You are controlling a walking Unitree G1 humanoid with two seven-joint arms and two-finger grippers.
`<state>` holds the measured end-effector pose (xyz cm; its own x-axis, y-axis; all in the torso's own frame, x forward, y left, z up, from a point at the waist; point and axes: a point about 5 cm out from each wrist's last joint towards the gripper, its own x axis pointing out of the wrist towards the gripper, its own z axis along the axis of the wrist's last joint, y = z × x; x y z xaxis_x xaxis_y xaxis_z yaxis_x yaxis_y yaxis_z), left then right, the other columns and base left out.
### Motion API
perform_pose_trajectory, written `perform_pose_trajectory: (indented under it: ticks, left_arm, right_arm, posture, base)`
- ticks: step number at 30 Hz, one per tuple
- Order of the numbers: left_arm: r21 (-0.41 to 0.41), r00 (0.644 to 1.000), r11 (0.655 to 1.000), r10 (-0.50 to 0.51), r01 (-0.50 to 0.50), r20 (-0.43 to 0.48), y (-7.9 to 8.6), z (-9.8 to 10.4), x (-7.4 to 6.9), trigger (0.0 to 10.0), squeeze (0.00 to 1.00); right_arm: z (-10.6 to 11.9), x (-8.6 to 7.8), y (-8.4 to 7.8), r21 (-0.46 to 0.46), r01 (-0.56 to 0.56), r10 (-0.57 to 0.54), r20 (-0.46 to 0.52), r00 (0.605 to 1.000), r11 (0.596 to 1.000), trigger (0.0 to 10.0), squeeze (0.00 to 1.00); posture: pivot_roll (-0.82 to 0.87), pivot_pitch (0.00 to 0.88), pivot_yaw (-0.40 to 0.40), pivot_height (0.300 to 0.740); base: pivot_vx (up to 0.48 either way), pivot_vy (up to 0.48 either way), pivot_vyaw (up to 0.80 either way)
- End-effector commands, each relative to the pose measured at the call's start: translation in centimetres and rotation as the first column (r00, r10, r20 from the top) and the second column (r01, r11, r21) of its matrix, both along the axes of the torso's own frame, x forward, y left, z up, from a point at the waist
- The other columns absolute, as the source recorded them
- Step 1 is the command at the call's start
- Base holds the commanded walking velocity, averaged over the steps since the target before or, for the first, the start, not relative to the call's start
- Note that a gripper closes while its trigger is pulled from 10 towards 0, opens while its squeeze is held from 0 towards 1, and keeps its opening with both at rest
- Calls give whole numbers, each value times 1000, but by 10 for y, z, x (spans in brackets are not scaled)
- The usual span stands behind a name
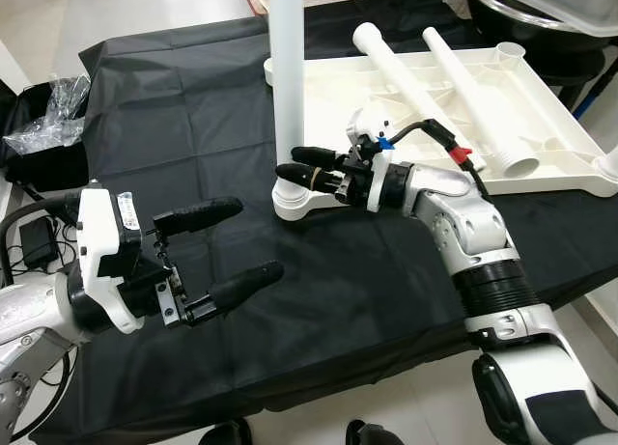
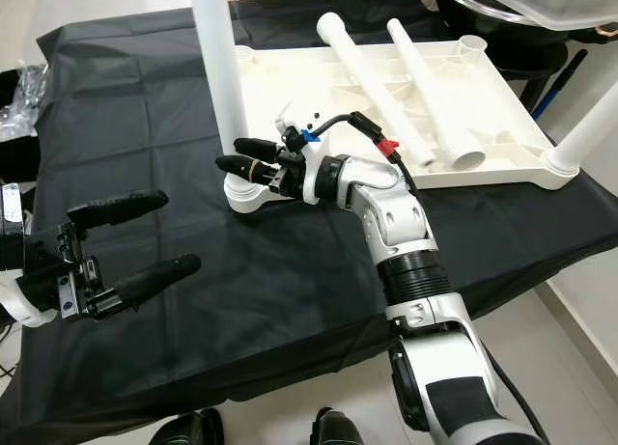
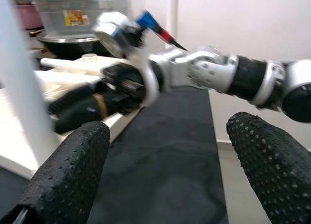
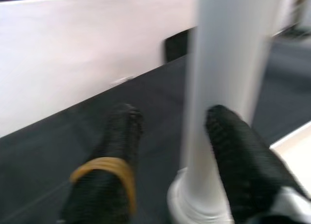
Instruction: Building children table
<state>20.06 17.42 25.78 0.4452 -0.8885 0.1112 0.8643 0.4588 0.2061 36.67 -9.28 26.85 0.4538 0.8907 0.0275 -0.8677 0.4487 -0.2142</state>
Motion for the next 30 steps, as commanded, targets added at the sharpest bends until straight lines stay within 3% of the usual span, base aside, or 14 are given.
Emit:
perform_pose_trajectory:
  ticks: [1,6,9,13,14,20,21,22,26,27,29,30]
  left_arm:
    - [2,1000,1000,-8,8,-6,-2,-2,-3,10000,0]
    - [3,1000,1000,-10,10,-7,-3,-3,-4,10000,0]
    - [5,1000,1000,-8,8,-12,-3,-2,-7,10000,0]
    - [7,1000,1000,-7,7,-20,-3,-3,-10,10000,0]
    - [7,1000,1000,-5,5,-27,-2,-4,-14,10000,0]
    - [6,1000,1000,-4,4,-31,-3,-4,-16,10000,0]
    - [5,999,1000,-4,4,-33,-3,-5,-17,10000,0]
    - [4,999,1000,-4,5,-35,-4,-5,-17,10000,0]
    - [3,999,1000,-4,4,-36,-5,-5,-17,10000,0]
    - [3,999,1000,-3,3,-36,-5,-5,-17,10000,0]
    - [3,999,1000,-3,3,-36,-5,-5,-17,10000,0]
    - [5,999,1000,3,-3,-34,-5,-5,-17,10000,0]
  right_arm:
    - [11,3,-3,9,27,-28,57,998,1000,10000,1000]
    - [14,3,0,4,31,-31,72,997,1000,10000,1000]
    - [13,0,-1,-57,-13,17,65,998,998,10000,1000]
    - [11,0,-10,-84,-26,30,47,998,996,10000,1000]
    - [15,12,-20,-54,87,-84,52,995,995,10000,1000]
    - [24,26,-15,17,201,-201,62,978,979,10000,1000]
    - [25,28,-8,24,196,-197,61,979,980,10000,945]
    - [25,29,-1,29,181,-183,59,981,983,10000,0]
    - [25,28,6,27,138,-139,49,989,990,10000,0]
    - [23,25,14,16,72,-73,45,996,997,10000,0]
    - [23,25,14,16,72,-73,45,996,997,10000,0]
    - [21,21,20,6,9,-9,31,999,1000,10000,0]
  posture:
    - [44,219,-45,740]
    - [49,221,-48,740]
    - [65,221,-54,740]
    - [73,233,-57,740]
    - [78,246,-58,740]
    - [80,260,-56,740]
    - [80,261,-56,740]
    - [80,262,-57,740]
    - [83,269,-58,740]
    - [85,269,-59,740]
    - [85,269,-59,740]
    - [90,274,-63,740]
  base:
    - [0,0,0]
    - [0,0,0]
    - [0,0,0]
    - [0,0,0]
    - [0,0,0]
    - [0,0,0]
    - [0,0,0]
    - [0,0,0]
    - [0,0,0]
    - [0,0,0]
    - [0,0,0]
    - [0,0,0]
